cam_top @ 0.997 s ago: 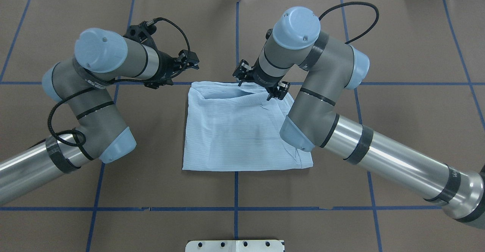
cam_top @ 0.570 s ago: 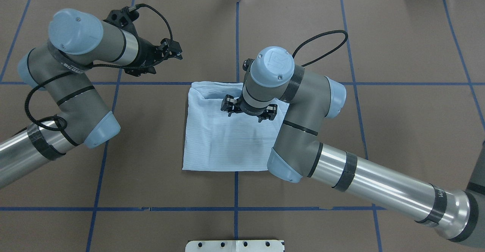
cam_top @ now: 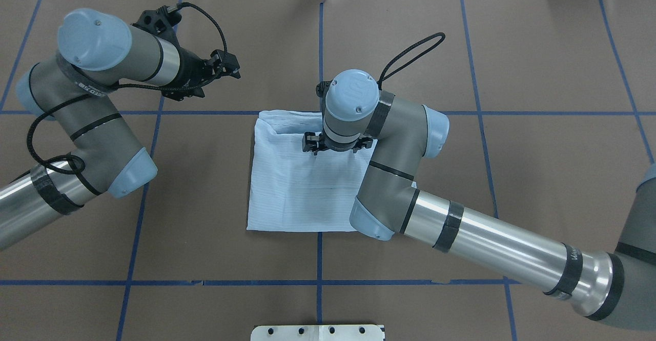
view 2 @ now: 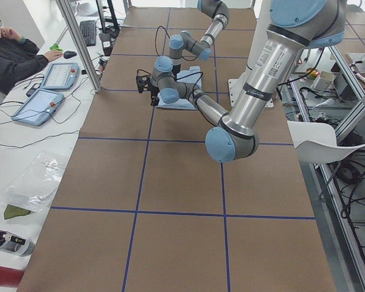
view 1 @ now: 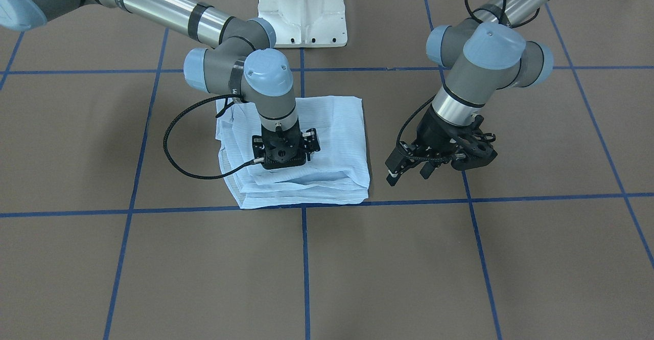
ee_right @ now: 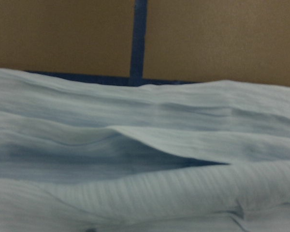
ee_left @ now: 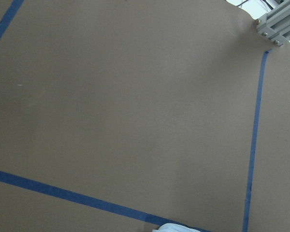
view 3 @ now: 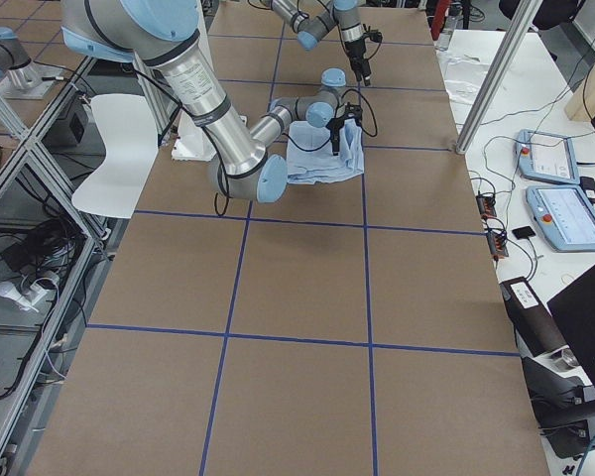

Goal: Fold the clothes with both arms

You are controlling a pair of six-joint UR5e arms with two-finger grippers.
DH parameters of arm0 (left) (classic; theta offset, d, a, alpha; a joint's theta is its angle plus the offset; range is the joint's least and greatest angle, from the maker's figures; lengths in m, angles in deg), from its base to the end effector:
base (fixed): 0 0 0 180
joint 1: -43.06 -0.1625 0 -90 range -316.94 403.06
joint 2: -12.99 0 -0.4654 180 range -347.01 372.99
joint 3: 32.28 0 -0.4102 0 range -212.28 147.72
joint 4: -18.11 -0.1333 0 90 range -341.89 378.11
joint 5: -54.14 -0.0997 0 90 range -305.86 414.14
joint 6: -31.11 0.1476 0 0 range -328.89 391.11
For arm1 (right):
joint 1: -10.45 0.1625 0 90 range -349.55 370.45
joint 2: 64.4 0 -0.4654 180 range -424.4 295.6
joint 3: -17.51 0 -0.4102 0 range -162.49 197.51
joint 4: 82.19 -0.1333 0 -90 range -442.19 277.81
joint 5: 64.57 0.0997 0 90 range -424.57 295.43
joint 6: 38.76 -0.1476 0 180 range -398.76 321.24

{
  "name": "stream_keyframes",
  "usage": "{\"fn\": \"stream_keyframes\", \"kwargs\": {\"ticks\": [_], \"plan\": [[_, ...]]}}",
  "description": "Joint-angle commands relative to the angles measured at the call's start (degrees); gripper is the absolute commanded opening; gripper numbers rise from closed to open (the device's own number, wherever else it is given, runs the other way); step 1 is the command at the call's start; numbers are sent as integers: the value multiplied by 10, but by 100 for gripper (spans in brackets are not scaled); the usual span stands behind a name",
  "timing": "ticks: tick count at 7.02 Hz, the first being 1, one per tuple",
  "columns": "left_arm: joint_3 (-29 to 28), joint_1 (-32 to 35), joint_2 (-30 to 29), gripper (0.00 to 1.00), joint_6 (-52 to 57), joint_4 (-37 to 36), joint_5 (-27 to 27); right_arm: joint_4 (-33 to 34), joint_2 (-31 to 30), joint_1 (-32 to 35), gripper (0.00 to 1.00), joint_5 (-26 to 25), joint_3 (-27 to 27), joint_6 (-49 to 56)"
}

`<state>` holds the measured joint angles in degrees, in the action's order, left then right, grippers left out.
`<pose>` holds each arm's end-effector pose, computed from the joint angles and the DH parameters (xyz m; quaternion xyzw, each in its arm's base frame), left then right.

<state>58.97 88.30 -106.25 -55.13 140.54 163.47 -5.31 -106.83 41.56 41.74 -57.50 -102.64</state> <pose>0.4683 -0.5922 0.3351 0.0830 0.5276 -0.2158 0.8174 -0.6890 -0.5231 0.2832 0.0693 -0.4000 -0.0153 0.9137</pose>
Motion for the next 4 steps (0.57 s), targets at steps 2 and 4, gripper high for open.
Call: {"fn": "stream_keyframes", "kwargs": {"ticks": [2,4], "plan": [[0,-1,5,100,-1,2,0,-9,65,39,100,-22,91,40],[0,-1,7,100,-1,3,1,-9,70,57,100,-24,98,53]]}}
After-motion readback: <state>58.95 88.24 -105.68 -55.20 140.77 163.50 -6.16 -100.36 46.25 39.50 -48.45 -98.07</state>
